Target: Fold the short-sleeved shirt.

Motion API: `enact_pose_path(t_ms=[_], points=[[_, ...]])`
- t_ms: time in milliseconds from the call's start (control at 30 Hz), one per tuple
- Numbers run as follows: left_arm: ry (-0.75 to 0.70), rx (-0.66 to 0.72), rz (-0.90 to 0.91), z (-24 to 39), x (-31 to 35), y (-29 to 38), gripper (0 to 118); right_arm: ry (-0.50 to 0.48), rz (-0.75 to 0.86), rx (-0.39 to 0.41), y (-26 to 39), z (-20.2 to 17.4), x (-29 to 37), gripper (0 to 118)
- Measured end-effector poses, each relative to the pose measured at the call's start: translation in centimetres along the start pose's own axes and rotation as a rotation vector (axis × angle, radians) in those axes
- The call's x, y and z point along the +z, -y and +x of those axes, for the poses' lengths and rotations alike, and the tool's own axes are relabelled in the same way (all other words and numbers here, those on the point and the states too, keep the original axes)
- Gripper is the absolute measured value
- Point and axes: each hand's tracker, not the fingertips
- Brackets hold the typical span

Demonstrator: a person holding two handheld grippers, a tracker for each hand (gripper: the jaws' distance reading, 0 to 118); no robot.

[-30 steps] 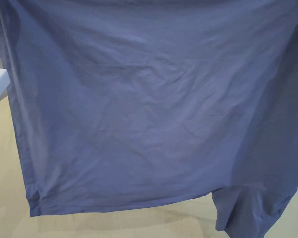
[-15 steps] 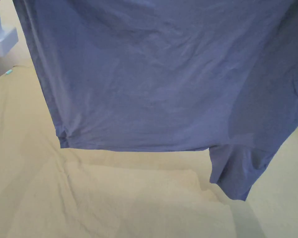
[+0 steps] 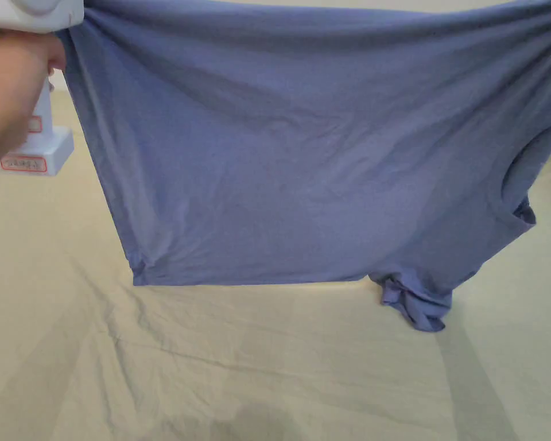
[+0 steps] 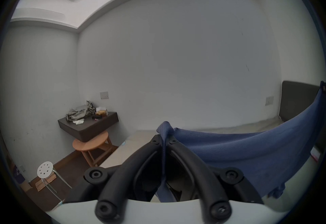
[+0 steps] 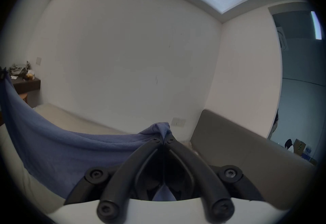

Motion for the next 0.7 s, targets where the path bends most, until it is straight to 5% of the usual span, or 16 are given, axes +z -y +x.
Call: enact_pose_path(t_ms=[167, 367, 700], points=[[0.117, -0.003, -0.116, 1.2, 0.4, 7.3, 0, -0.073, -0.132, -0.034, 8.1, -1.2, 0.0, 0], [0.175, -0.029, -0.219, 0.6, 3.8, 14.8, 0, -0.136, -0.257, 0.020, 17.1, -1.7, 4.6, 0], [0.246, -0.127, -0.490, -4.2, 18.9, 28.6, 0, -0.270, -0.520, -0.040, 30.8, 0.0, 21.9, 0]])
